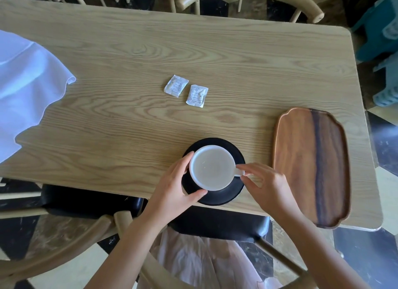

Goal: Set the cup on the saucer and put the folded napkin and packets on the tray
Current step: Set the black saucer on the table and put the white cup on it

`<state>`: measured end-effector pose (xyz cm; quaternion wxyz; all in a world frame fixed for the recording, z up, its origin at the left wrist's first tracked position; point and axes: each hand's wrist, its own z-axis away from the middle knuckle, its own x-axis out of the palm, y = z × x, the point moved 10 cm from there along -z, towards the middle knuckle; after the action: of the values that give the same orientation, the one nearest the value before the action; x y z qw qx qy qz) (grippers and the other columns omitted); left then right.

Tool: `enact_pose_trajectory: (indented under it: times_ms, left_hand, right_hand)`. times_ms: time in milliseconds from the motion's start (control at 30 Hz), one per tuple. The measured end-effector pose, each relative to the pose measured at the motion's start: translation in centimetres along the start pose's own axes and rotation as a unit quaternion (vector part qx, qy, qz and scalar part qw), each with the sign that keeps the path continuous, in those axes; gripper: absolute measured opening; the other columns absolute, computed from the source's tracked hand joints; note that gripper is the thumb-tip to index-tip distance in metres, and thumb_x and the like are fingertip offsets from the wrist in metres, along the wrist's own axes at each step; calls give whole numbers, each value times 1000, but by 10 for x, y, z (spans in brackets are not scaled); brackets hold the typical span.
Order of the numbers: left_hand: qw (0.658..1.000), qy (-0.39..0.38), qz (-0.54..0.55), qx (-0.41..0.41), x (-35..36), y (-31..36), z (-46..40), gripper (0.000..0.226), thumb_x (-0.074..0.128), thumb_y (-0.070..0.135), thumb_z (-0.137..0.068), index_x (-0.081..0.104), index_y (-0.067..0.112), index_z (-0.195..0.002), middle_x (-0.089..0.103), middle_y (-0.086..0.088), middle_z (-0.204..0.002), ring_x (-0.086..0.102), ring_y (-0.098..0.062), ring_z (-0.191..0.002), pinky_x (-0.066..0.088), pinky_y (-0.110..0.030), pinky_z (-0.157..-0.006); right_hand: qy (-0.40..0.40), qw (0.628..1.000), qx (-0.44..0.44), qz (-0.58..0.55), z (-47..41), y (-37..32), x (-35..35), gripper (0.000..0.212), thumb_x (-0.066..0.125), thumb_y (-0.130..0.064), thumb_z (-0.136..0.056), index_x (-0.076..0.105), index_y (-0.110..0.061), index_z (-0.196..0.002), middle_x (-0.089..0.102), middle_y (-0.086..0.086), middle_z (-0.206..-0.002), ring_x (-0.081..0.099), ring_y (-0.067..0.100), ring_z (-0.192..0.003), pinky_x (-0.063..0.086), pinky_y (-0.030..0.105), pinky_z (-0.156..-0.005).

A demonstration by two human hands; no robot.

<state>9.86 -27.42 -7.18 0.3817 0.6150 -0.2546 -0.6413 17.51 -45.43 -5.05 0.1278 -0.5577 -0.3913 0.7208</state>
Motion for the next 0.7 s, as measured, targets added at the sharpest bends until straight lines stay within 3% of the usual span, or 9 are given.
enact_pose_trajectory:
  times_ms: [100, 167, 333, 467, 567, 700]
  left_hand:
    - [1000, 3, 0, 3, 0, 1, 1, 84, 80, 26, -67, 34, 22, -138, 35, 31, -131, 49, -6, -121, 37, -18, -101]
    - [1000, 6, 2, 3, 0, 1, 1, 84, 80, 27, -67, 35, 22, -138, 33, 34, -128, 49, -6, -119, 36, -15, -100]
    - [1000, 10, 9, 5, 0, 1, 2, 83, 80, 26, -67, 36, 19, -137, 36, 30, -127, 50, -8, -119, 37, -20, -101]
    - [999, -27, -14, -24, -1, 1, 3, 87, 77, 30, -69, 28, 23, -141, 39, 14, -138, 41, -7, -127, 36, -25, -105]
    - [996, -45, -63, -49, -15, 3, 5, 86, 71, 36, -73, 23, 27, -143, 40, 12, -139, 41, -1, -125, 30, -14, -100]
    - [988, 4, -147, -38, -62, 25, 5, 47, 62, 29, -84, 50, 20, -128, 63, 3, -115, 58, -12, -105, 47, -29, -89]
  right_hand:
    - [8, 1000, -9, -1, 1, -1, -2, 29, 66, 5, -77, 73, -16, -96, 65, -8, -80, 54, 1, -84, 36, -3, -74]
    - [10, 1000, -8, -1, 0, -1, -3, 29, 67, 5, -76, 73, -15, -95, 63, -11, -79, 54, -1, -83, 36, -4, -74]
    - [-6, 1000, -6, 4, -1, -1, -1, 28, 67, 1, -77, 72, -18, -97, 63, -12, -80, 55, -2, -80, 34, -5, -75]
    - [-57, 998, 23, 11, -4, 1, 1, 30, 62, -3, -80, 68, -21, -104, 66, -8, -92, 59, 3, -81, 35, -3, -73]
    - [-57, 998, 24, 32, -12, -14, -14, 31, 60, -6, -80, 67, -20, -107, 67, -4, -97, 58, 5, -83, 41, 12, -74]
    - [-85, 993, -32, 80, -28, -72, -24, 24, 56, -16, -84, 65, -21, -105, 67, -3, -102, 62, 17, -89, 51, 34, -78]
